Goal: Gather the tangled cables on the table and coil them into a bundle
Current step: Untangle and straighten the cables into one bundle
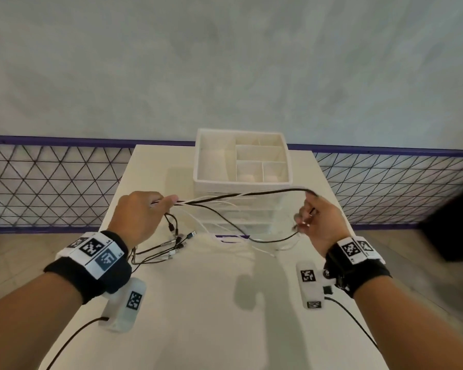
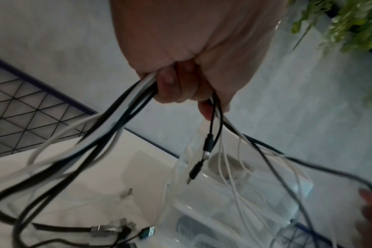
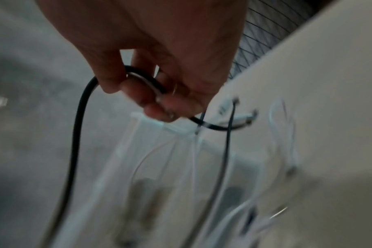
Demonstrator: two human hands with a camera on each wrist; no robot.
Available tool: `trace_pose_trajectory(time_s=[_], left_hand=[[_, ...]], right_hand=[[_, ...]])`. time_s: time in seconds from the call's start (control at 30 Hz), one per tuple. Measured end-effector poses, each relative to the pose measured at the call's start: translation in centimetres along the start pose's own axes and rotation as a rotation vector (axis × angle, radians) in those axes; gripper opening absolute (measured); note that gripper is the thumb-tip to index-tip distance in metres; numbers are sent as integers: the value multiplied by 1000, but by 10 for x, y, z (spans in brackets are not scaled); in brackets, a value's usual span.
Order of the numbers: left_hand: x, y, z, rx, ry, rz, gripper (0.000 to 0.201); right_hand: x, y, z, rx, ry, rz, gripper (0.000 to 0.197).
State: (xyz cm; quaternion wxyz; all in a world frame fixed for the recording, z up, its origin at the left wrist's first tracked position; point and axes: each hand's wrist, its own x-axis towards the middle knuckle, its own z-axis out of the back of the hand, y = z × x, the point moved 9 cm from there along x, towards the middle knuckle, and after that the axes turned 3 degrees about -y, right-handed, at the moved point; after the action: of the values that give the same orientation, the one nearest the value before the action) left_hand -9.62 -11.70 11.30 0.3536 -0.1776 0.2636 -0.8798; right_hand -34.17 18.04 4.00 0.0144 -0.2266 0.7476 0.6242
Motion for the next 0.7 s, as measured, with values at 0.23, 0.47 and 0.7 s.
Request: trace_pose_trajectory(time_s=[0.23, 0.47, 0.7], left_hand=[[8, -3, 33, -52, -59, 23, 45], [6, 0, 33, -94, -19, 77, 47], [-3, -35, 0, -72, 187, -59, 60]], right_hand=[[4, -58, 45, -1372, 136, 60, 40], [15, -51, 78, -1545, 66, -8, 47], [-30, -11, -40, -1379, 437, 257, 62]])
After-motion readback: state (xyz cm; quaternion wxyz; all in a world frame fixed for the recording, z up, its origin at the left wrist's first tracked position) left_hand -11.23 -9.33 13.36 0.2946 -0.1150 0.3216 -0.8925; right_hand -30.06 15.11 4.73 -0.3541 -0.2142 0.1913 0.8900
